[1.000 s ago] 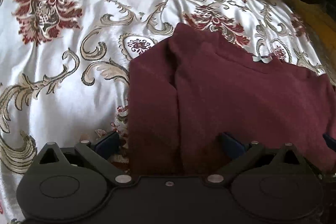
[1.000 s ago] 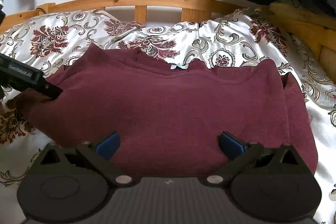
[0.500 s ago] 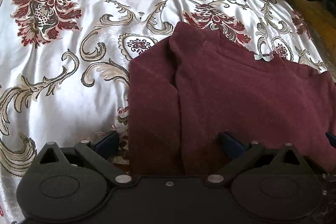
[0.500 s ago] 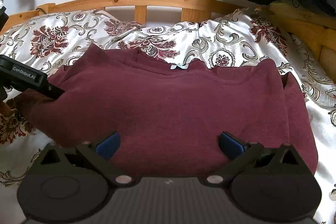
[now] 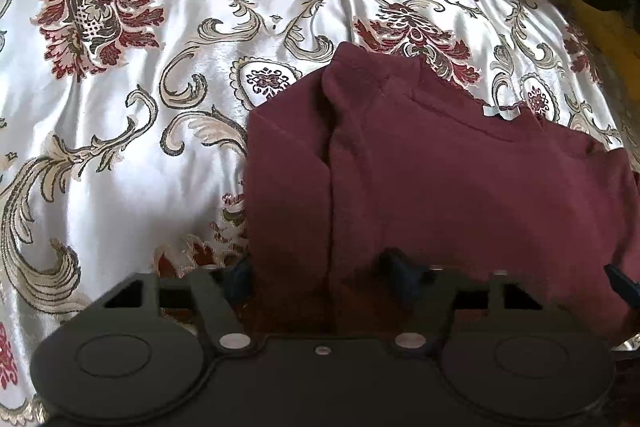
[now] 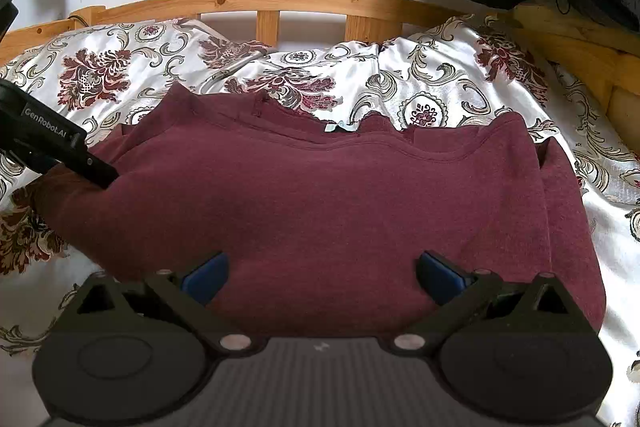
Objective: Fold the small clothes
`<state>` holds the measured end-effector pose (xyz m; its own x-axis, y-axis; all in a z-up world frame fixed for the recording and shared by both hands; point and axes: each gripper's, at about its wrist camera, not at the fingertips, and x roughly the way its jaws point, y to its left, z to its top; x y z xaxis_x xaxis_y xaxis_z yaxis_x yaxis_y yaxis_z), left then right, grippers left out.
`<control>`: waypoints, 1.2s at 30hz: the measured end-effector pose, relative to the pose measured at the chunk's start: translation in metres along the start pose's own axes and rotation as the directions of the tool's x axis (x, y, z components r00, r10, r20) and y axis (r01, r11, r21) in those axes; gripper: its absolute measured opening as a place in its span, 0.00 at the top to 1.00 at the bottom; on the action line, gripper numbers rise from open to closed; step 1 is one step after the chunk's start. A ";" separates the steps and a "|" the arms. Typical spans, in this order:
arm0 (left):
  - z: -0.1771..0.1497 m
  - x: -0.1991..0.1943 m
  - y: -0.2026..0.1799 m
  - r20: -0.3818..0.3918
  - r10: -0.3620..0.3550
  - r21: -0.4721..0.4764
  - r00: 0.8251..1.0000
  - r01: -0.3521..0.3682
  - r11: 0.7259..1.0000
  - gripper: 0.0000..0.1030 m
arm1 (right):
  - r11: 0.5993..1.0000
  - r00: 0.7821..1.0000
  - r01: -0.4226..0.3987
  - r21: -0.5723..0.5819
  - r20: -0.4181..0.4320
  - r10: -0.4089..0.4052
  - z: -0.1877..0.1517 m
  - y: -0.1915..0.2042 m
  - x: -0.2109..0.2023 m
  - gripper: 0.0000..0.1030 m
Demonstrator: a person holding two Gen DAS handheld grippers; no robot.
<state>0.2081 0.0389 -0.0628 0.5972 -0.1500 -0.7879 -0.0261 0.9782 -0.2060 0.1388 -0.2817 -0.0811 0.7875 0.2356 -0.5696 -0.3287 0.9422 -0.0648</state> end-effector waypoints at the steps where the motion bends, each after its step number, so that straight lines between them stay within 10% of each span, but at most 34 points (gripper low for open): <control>1: 0.001 -0.003 -0.001 0.005 -0.001 -0.015 1.000 0.001 1.000 0.54 | 1.000 1.000 -0.008 0.007 -0.001 0.008 0.001 -0.001 -0.001 0.01; 6: -0.003 -0.017 -0.024 0.071 0.041 0.039 0.997 -0.044 0.998 0.81 | 0.999 0.999 -0.022 -0.025 0.026 0.022 0.013 -0.002 -0.013 0.00; 12: 0.011 -0.040 -0.052 0.124 0.035 0.069 0.992 -0.044 0.997 0.83 | 0.987 0.992 0.098 -0.124 0.087 -0.088 0.030 -0.009 -0.031 0.00; 24: 0.020 -0.046 -0.174 0.079 -0.095 0.283 0.992 0.069 0.957 0.85 | 0.931 0.921 0.319 0.174 0.174 -0.348 0.057 -0.123 -0.055 0.00; 32: -0.016 -0.024 -0.208 0.007 -0.083 0.399 0.997 0.073 0.914 0.79 | 0.900 0.906 0.345 0.268 0.156 -0.394 0.052 -0.152 -0.065 0.00; 36: -0.017 -0.032 -0.200 -0.010 -0.152 0.354 0.988 0.146 0.924 0.55 | 0.926 0.930 0.298 0.233 0.149 -0.337 0.055 -0.145 -0.056 0.00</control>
<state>0.1808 -0.1540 -0.0059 0.5862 -0.2986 -0.7531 0.3467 0.9326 -0.0999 0.1710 -0.4185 0.0055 0.9206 -0.0627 -0.3854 0.0517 0.9979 -0.0388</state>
